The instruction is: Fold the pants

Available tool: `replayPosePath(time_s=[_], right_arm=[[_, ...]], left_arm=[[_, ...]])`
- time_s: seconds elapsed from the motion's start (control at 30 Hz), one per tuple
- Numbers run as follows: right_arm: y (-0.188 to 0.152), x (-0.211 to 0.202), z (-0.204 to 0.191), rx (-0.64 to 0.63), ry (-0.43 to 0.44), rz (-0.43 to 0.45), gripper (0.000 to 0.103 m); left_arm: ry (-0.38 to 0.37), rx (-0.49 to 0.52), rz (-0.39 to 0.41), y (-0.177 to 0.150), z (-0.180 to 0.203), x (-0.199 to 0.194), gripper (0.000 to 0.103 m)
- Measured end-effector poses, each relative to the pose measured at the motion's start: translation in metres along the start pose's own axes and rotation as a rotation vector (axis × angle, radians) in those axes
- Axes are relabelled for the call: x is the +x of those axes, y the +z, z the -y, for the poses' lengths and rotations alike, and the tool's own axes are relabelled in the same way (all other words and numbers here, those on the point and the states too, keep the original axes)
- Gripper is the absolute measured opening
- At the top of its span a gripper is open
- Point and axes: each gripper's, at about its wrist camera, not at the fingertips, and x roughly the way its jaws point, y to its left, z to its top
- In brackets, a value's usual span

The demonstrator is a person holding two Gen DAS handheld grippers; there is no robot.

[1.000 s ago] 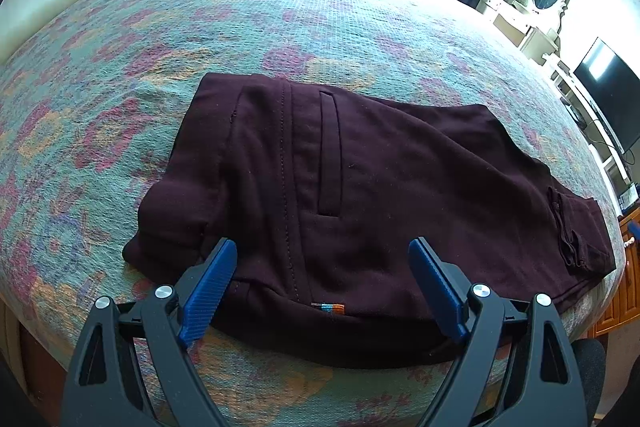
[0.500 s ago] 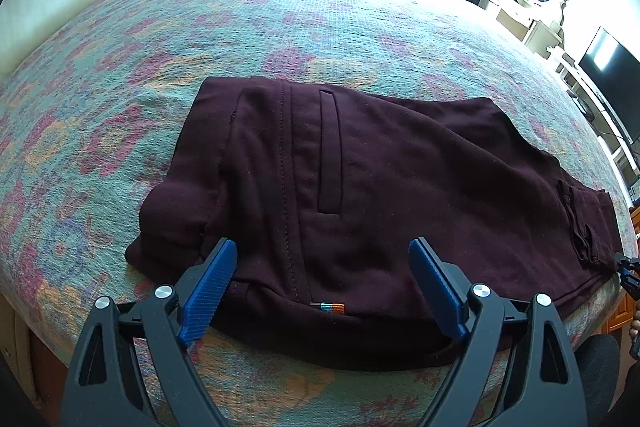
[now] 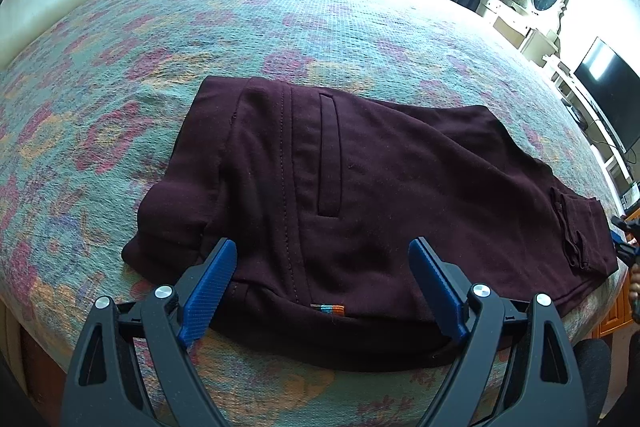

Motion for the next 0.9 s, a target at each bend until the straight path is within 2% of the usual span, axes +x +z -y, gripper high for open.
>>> replayPosePath(time_s=[0.03, 0.07, 0.1, 0.27, 0.37, 0.43, 0.47, 0.53, 0.63, 0.77, 0.9], right_arm=[[0.006, 0.007, 0.0, 0.002, -0.008, 0.001, 0.037], [0.01, 0.015, -0.001, -0.003, -0.032, 0.006, 0.024], [0.013, 0.021, 0.0, 0.0, -0.068, -0.004, 0.022], [0.009, 0.02, -0.003, 0.003, -0.085, 0.024, 0.024], [-0.003, -0.011, -0.024, -0.05, -0.147, 0.15, 0.026], [-0.018, -0.015, -0.045, -0.072, -0.077, 0.167, 0.026], [-0.027, -0.012, -0.054, -0.08, -0.028, 0.154, 0.026], [-0.045, 0.006, -0.071, -0.09, 0.087, 0.072, 0.027], [-0.074, 0.046, -0.09, -0.1, 0.161, -0.078, 0.027], [-0.106, 0.088, -0.094, -0.133, 0.094, -0.233, 0.027], [-0.12, 0.073, -0.106, -0.185, 0.078, -0.191, 0.03]], left_arm=[[-0.001, -0.001, 0.0, 0.0, 0.0, 0.0, 0.087], [-0.002, -0.002, 0.0, 0.0, 0.0, 0.0, 0.087], [-0.003, -0.001, 0.001, -0.001, 0.0, 0.0, 0.087], [0.001, 0.014, 0.004, -0.002, 0.001, 0.001, 0.087], [-0.008, 0.014, 0.004, -0.002, 0.001, 0.0, 0.087], [-0.02, 0.009, -0.001, -0.001, -0.001, -0.001, 0.087], [-0.028, 0.008, -0.004, -0.001, -0.002, -0.002, 0.087], [-0.048, 0.001, -0.012, 0.002, -0.004, -0.004, 0.087], [-0.062, -0.001, -0.016, 0.004, -0.006, -0.01, 0.087], [-0.097, 0.001, -0.015, 0.005, -0.014, -0.026, 0.087], [-0.226, -0.076, -0.034, 0.012, -0.048, -0.045, 0.087]])
